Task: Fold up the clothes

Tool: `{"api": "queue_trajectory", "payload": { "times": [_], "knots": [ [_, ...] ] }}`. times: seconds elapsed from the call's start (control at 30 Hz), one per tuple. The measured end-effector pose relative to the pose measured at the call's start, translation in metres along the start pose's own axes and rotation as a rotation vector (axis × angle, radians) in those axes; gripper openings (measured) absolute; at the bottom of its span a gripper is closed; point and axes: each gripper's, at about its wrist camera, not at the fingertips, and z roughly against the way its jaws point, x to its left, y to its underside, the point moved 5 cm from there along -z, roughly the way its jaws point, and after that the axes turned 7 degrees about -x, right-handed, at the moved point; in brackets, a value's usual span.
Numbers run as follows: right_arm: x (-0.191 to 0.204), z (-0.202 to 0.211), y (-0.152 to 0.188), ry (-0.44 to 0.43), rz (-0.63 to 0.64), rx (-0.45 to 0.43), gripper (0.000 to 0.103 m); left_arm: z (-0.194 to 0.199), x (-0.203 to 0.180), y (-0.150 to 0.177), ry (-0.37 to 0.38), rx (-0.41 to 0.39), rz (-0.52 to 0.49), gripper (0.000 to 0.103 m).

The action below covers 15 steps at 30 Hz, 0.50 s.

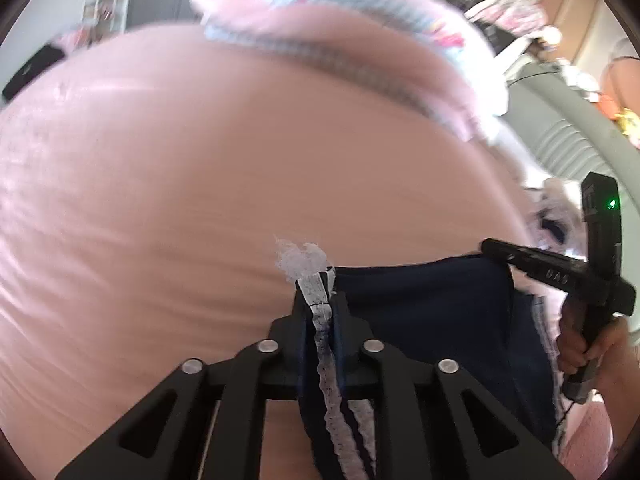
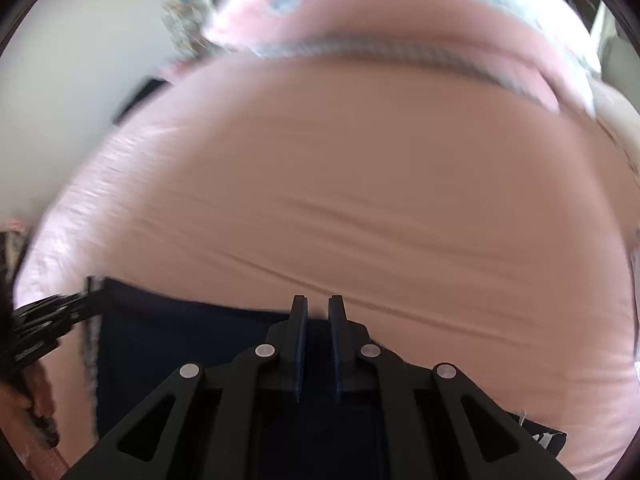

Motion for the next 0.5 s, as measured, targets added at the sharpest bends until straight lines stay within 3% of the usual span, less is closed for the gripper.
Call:
{"api": "queue_trajectory", "payload": {
  "times": [0.03, 0.1, 0.2, 0.27, 0.3, 0.4, 0.47, 0.5],
  "knots": [
    [-0.004, -0.015, 0.003, 0.02, -0.013, 0.055, 0.009, -0.001, 0.002, 0.002, -0.001, -0.004, 0.012, 0.024],
    [-0.01, -0.024, 0.001, -0.017, -0.077, 0.088, 0.01, 0.018, -0.002, -0.008, -0.015, -0.087, 0.013, 0.026],
    [-0.005, 0.012, -0.019, -0.058, -0.104, -0.061, 0.015, 0.051, -0.007, -0.022, -0.056, -0.236, -0.036, 0.028],
    [0.006, 0.032, -0.026, -0.064, -0.078, -0.115, 0.021, 0.064, -0.011, -0.025, -0.084, -0.27, -0.065, 0.028],
    [0.017, 0.033, -0.022, -0.074, -0.034, -0.079, 0.021, 0.065, -0.013, -0.023, -0.059, -0.252, -0.072, 0.028],
    [0.052, 0.022, 0.002, -0.088, 0.126, 0.071, 0.021, 0.044, -0.024, -0.007, 0.087, -0.077, -0.092, 0.028],
    [0.069, 0.018, 0.043, -0.059, 0.212, 0.168, 0.02, 0.021, -0.03, 0.01, 0.081, 0.038, -0.134, 0.028],
    [0.07, 0.01, 0.043, -0.045, 0.21, 0.169, 0.02, 0.011, -0.031, 0.015, 0.05, 0.06, -0.149, 0.028]
  ]
}}
